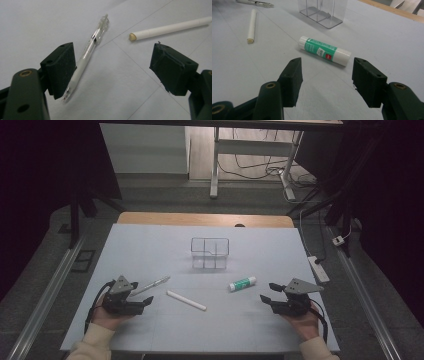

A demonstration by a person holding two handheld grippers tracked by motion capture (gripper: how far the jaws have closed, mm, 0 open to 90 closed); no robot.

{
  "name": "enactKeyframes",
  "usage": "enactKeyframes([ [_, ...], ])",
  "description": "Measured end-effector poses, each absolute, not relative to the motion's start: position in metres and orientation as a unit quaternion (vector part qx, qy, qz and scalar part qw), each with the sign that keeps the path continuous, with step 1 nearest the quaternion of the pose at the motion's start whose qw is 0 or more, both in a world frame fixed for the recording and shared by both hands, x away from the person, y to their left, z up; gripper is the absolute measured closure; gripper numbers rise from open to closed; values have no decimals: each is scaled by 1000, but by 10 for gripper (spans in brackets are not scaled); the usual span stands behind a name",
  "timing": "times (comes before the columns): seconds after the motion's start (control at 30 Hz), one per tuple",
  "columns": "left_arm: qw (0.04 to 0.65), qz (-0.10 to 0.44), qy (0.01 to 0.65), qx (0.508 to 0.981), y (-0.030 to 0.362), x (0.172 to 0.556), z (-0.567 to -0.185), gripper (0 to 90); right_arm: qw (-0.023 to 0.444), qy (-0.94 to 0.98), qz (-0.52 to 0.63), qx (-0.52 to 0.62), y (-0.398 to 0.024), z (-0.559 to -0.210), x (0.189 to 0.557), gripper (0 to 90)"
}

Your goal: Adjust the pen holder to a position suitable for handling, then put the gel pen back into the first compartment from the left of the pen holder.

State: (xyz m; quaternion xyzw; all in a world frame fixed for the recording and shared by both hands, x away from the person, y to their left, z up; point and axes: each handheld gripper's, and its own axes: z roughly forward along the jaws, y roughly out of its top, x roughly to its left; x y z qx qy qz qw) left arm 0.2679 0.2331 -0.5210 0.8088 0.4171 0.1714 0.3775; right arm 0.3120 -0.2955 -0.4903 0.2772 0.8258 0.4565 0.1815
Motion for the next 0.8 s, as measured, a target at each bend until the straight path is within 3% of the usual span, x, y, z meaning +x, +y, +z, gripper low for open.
enactKeyframes([
  [0.8, 373, 178, 421, 807, 233, 265, -512, 226, 169, 838, 441, 273, -293, -499, 320, 398],
])
